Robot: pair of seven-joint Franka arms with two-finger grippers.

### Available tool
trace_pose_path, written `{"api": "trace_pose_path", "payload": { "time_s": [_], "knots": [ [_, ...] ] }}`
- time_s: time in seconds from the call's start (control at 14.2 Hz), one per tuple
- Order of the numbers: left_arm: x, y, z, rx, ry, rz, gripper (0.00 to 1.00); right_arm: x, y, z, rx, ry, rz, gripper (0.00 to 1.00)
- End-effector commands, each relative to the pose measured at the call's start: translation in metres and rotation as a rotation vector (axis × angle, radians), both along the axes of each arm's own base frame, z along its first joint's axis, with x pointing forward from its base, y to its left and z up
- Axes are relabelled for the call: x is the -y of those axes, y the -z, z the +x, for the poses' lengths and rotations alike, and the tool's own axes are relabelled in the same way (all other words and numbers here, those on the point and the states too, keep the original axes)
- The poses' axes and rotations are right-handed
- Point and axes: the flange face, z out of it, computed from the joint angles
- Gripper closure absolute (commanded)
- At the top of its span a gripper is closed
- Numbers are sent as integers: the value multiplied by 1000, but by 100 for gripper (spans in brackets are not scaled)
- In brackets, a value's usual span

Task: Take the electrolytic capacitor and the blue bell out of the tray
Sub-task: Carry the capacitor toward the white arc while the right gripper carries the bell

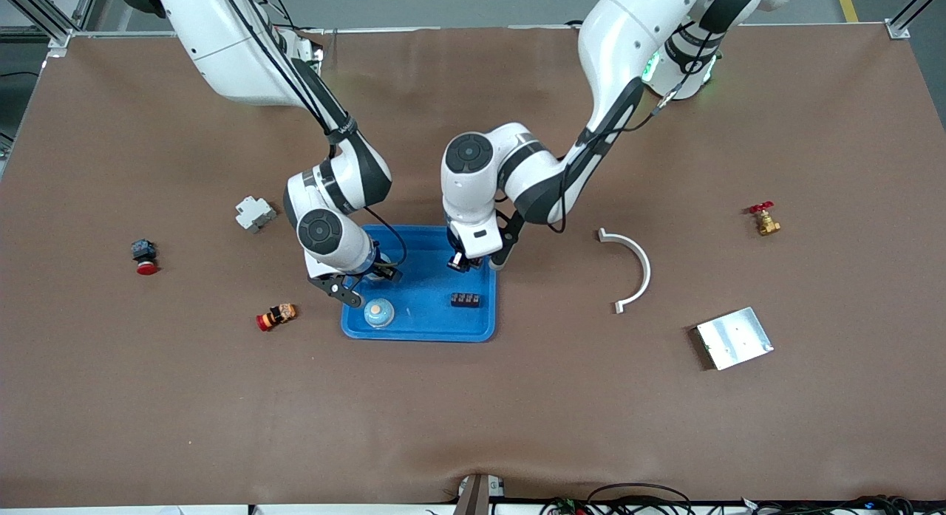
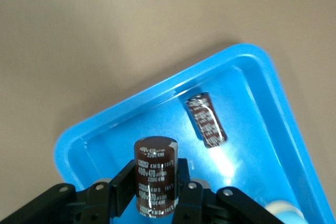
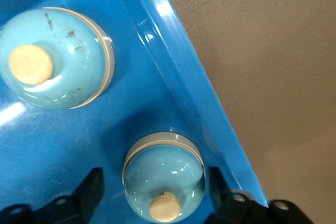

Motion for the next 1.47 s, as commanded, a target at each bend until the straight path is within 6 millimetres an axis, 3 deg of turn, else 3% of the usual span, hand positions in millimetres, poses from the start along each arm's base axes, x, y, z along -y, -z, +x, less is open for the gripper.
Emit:
{"api": "trace_pose_path", "payload": {
  "time_s": [0.0,0.14,0.49,0.63,0.84,1.12,1.4],
  "knots": [
    [-24,-29,-9,-22,188,36,100,0,-7,10,-1,47,22,39],
    [-35,-30,-25,-35,359,79,100,-1,-12,13,3,47,25,49],
    [-94,-13,-26,-92,690,156,100,-5,-60,37,-58,35,16,76],
    [-124,-8,-25,-116,780,181,100,16,-67,46,-61,21,22,90],
    [-163,10,-27,-100,887,184,100,82,-86,58,-126,-176,63,99],
    [-224,49,-32,-43,1030,180,100,202,-105,67,-132,-410,155,99],
    [-259,62,-20,-63,1065,195,100,301,-103,60,-130,-591,121,99]
  ]
}}
